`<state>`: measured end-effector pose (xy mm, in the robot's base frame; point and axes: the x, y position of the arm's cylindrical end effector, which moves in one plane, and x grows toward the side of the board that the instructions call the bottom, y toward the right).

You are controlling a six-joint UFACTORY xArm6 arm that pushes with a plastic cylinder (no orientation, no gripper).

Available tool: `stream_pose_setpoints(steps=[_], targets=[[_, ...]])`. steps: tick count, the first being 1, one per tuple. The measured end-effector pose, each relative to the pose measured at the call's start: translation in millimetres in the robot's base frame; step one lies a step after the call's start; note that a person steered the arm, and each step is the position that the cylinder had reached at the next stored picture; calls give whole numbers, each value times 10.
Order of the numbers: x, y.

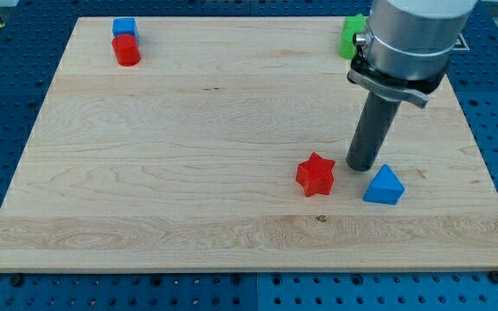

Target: Move red star near to to the blue cube

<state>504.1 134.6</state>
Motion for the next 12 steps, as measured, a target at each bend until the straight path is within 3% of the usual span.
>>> stream_pose_setpoints(steps=[3,6,8,10,11,12], targets=[[390,-173],[-874,-1490],[-669,-1036],[185,-857],[355,-1067],[-77,-1353]])
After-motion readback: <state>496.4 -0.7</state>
